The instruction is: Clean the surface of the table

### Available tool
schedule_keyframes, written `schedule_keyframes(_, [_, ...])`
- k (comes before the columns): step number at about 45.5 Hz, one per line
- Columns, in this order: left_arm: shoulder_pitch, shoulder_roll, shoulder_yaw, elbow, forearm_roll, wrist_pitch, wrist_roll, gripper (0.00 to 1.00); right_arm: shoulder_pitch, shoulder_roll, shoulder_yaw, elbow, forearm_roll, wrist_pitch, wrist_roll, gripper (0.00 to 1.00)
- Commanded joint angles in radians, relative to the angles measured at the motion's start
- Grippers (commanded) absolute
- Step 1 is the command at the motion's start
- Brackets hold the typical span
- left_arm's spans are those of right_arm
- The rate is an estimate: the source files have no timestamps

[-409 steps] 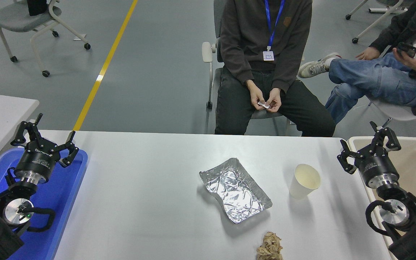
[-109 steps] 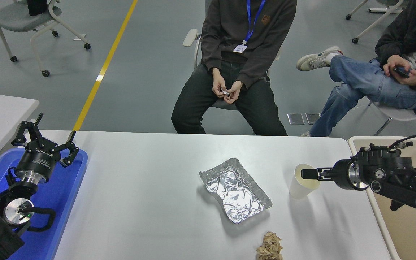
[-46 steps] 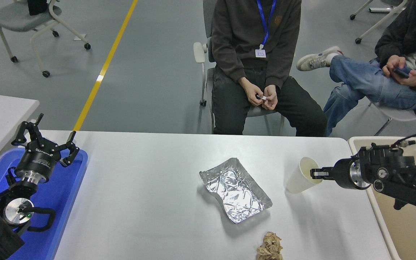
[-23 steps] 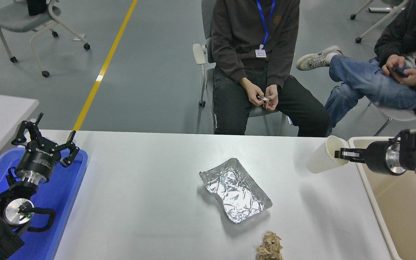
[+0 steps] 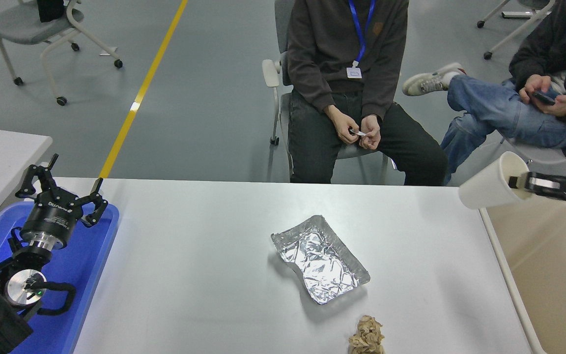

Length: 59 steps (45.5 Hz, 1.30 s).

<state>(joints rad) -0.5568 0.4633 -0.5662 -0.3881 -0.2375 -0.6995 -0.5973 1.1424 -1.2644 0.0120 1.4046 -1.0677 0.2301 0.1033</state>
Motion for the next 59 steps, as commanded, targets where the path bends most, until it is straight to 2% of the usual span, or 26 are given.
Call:
schedule_keyframes(1, [0.0,0.0,0.0,0.0,0.0,0.0,0.001,1.0,-0.004,-0.102,0.017,0.011,0.025,0.003,0.01,0.0])
schedule_keyframes(8, [0.0,0.0,0.0,0.0,0.001,0.0,0.001,1.0,-0.018,-0.096,0.0,-0.047,0.031,-0.009,0.012,0.0])
schedule_keyframes(18, [0.0,0.0,0.0,0.0,0.0,0.0,0.001,1.0,-0.121,-0.047,0.002,-0.165,0.103,-0.067,0.012,0.0])
schedule_keyframes(34, [0.0,0.0,0.0,0.0,0.0,0.0,0.001,1.0,-0.269,0.141,0.017,-0.475,0.198,-0.115,0.019,0.0])
schedule_keyframes(46, [0.0,0.0,0.0,0.0,0.0,0.0,0.001,1.0,-0.357,0.22,0.019,-0.59,0.25,-0.173,0.019,0.0])
schedule_keyframes(59, [0.0,0.0,0.0,0.0,0.001,0.0,0.001,1.0,-0.444,0.407,0.006,-0.892,0.29,-0.175,0.055,0.0])
